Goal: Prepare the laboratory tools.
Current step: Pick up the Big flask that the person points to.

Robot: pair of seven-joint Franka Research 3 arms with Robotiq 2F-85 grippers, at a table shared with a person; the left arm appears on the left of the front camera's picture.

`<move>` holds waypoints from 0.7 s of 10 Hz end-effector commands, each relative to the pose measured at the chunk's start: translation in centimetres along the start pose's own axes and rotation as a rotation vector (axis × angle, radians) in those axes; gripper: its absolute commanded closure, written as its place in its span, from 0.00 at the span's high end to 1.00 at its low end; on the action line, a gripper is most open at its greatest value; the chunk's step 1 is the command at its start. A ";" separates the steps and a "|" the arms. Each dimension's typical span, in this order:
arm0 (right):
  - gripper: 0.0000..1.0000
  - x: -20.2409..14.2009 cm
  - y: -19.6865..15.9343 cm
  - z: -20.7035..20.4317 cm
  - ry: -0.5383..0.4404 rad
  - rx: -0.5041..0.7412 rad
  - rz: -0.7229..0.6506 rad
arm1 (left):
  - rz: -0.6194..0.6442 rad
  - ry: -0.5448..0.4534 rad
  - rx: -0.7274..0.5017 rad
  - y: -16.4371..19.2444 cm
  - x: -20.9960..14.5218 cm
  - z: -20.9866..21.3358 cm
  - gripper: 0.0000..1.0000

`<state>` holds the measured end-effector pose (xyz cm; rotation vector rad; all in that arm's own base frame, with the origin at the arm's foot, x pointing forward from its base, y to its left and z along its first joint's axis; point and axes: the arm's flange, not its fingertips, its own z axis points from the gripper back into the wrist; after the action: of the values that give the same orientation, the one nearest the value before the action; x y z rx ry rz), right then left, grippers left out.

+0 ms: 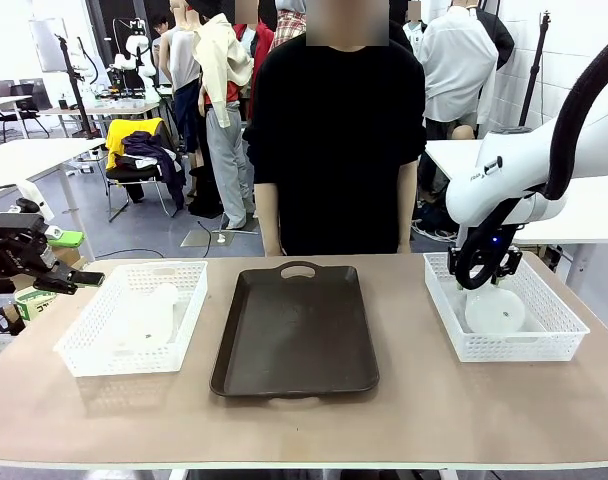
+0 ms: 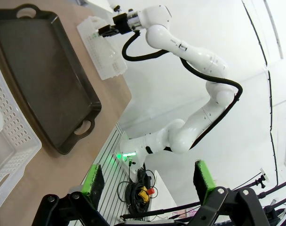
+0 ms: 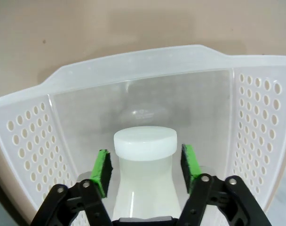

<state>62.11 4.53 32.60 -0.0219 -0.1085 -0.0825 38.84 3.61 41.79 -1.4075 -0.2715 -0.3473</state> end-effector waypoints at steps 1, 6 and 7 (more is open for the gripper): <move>0.25 0.0 0.2 -0.9 0.004 -0.022 0.036 | -0.011 -0.005 -0.011 -0.2 0.0 0.2 1.00; 0.00 -0.1 0.1 -0.4 -0.014 -0.046 0.015 | -0.011 -0.005 -0.011 -0.2 0.0 0.2 1.00; 0.00 -0.3 0.0 -0.3 -0.016 -0.051 -0.009 | -0.011 -0.005 -0.011 -0.2 0.0 0.2 1.00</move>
<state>62.13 4.49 32.06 -0.0448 -0.1033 -0.0664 38.83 3.61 41.79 -1.4075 -0.2714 -0.3474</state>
